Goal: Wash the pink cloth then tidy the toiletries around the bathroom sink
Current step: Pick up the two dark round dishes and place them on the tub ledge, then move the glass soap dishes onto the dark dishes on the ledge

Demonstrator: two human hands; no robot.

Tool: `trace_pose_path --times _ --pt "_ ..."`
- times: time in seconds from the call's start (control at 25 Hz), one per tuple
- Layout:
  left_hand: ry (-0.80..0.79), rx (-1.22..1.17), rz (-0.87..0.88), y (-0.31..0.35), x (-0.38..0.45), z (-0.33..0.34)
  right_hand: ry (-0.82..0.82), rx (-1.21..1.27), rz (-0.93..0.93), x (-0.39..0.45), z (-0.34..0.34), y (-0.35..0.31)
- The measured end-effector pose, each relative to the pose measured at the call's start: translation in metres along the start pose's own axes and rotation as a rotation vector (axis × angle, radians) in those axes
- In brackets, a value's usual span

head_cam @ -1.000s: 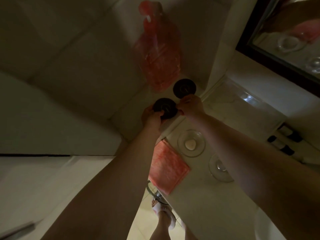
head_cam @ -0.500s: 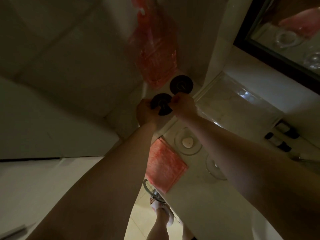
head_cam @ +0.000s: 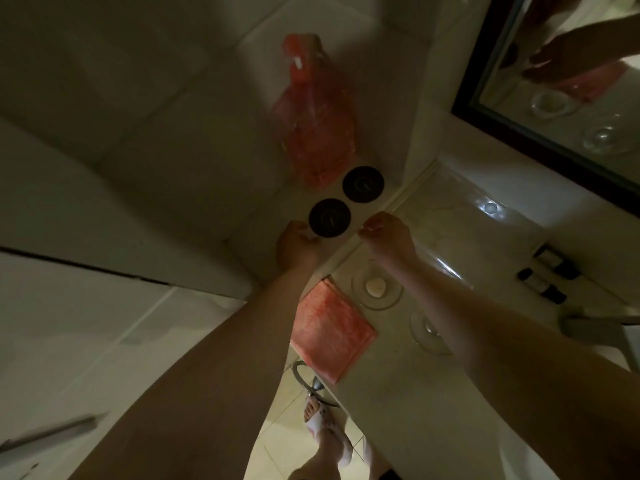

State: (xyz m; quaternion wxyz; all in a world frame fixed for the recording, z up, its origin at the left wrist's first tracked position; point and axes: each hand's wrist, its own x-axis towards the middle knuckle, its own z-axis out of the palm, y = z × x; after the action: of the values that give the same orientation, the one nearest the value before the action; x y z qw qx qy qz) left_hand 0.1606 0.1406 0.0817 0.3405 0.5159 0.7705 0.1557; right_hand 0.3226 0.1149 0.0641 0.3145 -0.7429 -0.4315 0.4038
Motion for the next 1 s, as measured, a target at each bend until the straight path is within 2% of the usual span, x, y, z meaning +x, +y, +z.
trace_pose_path --times 0.2,0.32,0.52,0.72,0.88,1.0 --pt "-0.095 0.132 0.180 -0.003 -0.044 0.002 0.056 -0.158 0.014 -0.048 -0.030 0.034" --pt "-0.174 0.121 0.250 -0.001 -0.072 0.009 0.145 -0.234 0.050 -0.080 -0.047 0.058" --pt "-0.255 0.190 0.321 -0.004 -0.092 0.024 0.196 -0.215 0.219 -0.121 -0.064 0.093" --pt "-0.301 0.249 0.328 -0.027 -0.092 0.035 0.236 -0.265 0.365 -0.161 -0.063 0.131" --pt "-0.332 0.247 0.307 -0.046 -0.080 0.051 0.297 -0.177 0.536 -0.166 -0.053 0.149" --pt "-0.355 0.215 0.274 -0.060 -0.071 0.064 0.283 -0.110 0.618 -0.165 -0.043 0.155"
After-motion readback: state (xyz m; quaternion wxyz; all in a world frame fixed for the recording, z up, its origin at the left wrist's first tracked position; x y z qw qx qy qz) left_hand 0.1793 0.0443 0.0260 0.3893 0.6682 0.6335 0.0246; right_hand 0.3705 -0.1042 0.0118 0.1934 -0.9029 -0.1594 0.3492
